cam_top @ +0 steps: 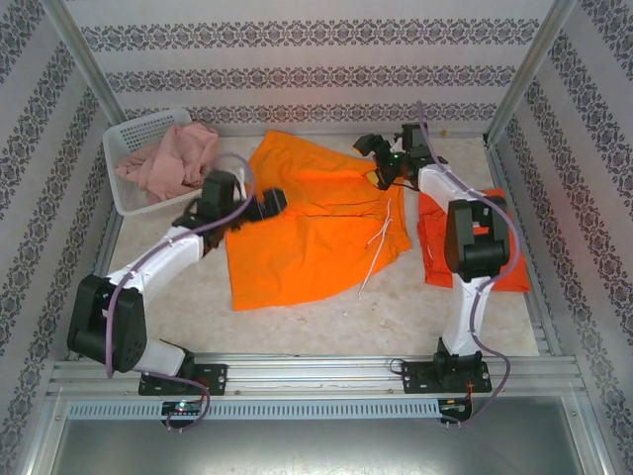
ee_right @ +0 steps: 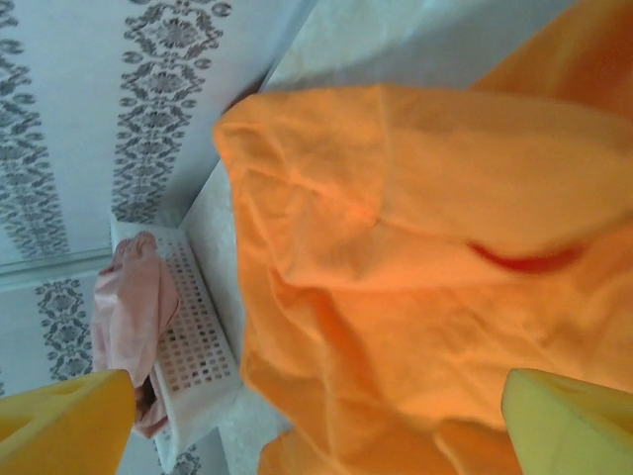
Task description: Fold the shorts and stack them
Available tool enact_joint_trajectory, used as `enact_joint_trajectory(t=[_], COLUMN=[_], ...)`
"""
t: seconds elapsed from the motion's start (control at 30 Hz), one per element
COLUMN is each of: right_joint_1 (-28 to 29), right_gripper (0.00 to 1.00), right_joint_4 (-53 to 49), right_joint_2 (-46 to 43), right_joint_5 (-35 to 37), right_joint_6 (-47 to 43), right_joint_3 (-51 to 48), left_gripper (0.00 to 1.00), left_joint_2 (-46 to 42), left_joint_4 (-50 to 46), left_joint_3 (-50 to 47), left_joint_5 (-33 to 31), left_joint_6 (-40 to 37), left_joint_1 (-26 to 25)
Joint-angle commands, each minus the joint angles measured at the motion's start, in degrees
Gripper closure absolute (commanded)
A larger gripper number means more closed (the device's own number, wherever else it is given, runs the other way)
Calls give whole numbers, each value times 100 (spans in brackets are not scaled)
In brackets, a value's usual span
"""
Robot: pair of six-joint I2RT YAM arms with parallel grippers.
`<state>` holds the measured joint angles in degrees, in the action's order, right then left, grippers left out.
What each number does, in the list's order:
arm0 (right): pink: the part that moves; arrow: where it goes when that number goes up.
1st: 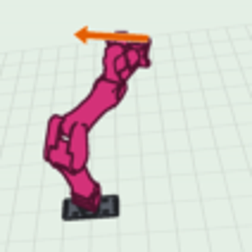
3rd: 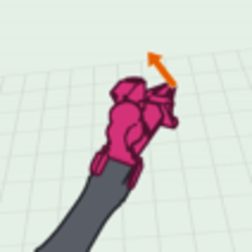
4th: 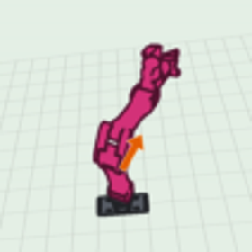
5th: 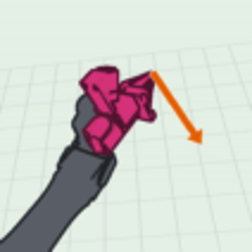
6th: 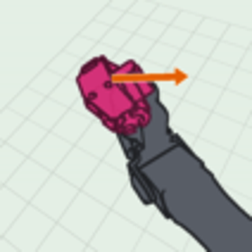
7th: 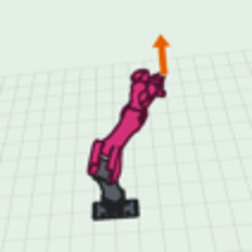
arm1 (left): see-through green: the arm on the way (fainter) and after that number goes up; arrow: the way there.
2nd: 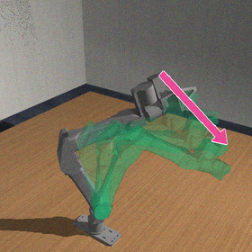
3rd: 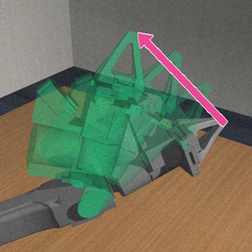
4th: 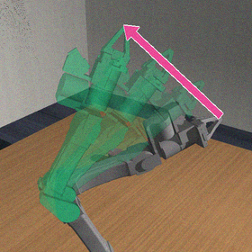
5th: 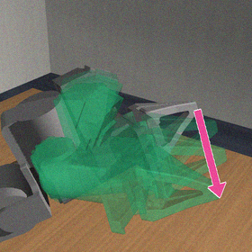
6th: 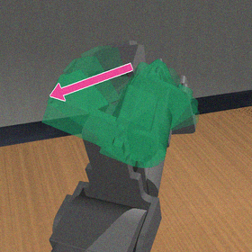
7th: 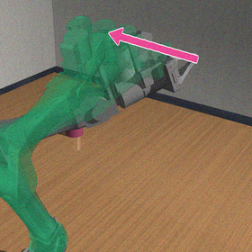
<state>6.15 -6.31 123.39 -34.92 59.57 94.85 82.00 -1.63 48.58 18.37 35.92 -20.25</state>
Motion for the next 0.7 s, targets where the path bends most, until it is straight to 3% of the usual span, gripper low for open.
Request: enact_joint_trajectory(t=[0.0,0.27,0.67], right_joint_1=[-22,-163,-290], right_gripper=[4,2,2], right_joint_4=[-215,-463,-1318], right_joint_2=[540,1717,3336], right_joint_5=[-28,249,691], right_joint_6=[-61,4,82], right_joint_3=[763,2289,4888], left_gripper=[0,0,0], left_joint_2=[-239,-191,-471], left_joint_4=[527,742,635], left_joint_3=[-491,-1507,-2078], left_joint_5=[-278,-647,-846], left_joint_6=[448,723,884], left_joint_1=[-259,-464,-502])
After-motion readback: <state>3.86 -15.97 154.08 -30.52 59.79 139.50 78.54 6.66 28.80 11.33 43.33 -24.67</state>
